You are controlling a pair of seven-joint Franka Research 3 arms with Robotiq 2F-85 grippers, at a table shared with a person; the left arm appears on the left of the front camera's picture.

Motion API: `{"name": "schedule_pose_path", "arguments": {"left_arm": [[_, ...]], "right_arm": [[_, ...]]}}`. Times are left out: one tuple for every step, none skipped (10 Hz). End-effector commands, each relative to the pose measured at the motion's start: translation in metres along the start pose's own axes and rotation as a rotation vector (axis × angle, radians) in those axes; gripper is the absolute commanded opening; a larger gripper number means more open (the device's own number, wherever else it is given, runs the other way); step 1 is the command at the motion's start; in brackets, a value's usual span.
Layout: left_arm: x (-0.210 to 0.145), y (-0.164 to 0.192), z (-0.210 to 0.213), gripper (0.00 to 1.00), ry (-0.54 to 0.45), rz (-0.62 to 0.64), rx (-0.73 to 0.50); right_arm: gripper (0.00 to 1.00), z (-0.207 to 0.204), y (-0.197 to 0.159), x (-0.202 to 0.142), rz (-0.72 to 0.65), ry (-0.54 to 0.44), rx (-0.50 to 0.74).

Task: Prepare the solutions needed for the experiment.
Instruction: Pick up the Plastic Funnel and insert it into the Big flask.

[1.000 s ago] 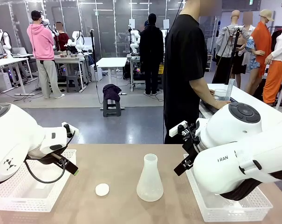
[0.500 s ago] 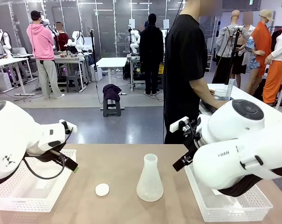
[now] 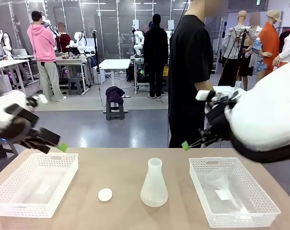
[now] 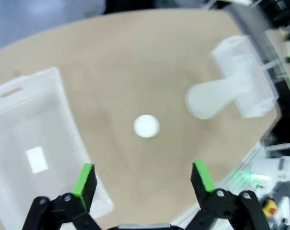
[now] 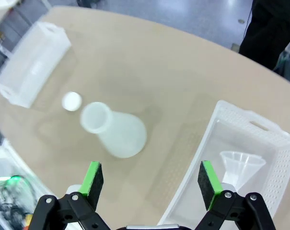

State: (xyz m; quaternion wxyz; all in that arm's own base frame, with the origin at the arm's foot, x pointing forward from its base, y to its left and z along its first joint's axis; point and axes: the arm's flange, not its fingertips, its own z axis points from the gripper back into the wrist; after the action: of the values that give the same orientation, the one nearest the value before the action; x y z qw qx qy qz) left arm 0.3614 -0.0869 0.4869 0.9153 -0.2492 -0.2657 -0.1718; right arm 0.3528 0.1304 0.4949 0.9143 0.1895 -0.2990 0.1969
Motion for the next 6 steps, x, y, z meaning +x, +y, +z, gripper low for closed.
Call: {"name": "schedule_pose_path", "arguments": {"left_arm": [[-0.008, 0.019, 0.042, 1.0, -0.026, 0.149, -0.24], [-0.007, 0.028, 0.058, 1.0, -0.031, 0.213, -0.406], [-0.008, 0.035, 0.066, 1.0, -0.034, 0.26, -0.499], [-0.008, 0.041, 0.071, 1.0, -0.026, 0.325, -0.606], [-0.009, 0.048, 0.075, 1.0, -0.023, 0.378, -0.709], [-0.012, 0.05, 0.076, 1.0, -0.043, 0.396, -0.728]], "right_arm": [[1.0, 0.035, -0.007, -0.023, -0.101, -0.029, 0.154], [1.0, 0.046, -0.011, -0.02, -0.182, -0.046, 0.28], [1.0, 0.051, -0.014, -0.019, -0.207, -0.064, 0.431], [1.0, 0.053, -0.018, -0.018, -0.249, -0.073, 0.538], [1.0, 0.054, -0.022, -0.017, -0.313, -0.071, 0.6], [1.0, 0.053, -0.027, -0.016, -0.415, -0.061, 0.627]]}}
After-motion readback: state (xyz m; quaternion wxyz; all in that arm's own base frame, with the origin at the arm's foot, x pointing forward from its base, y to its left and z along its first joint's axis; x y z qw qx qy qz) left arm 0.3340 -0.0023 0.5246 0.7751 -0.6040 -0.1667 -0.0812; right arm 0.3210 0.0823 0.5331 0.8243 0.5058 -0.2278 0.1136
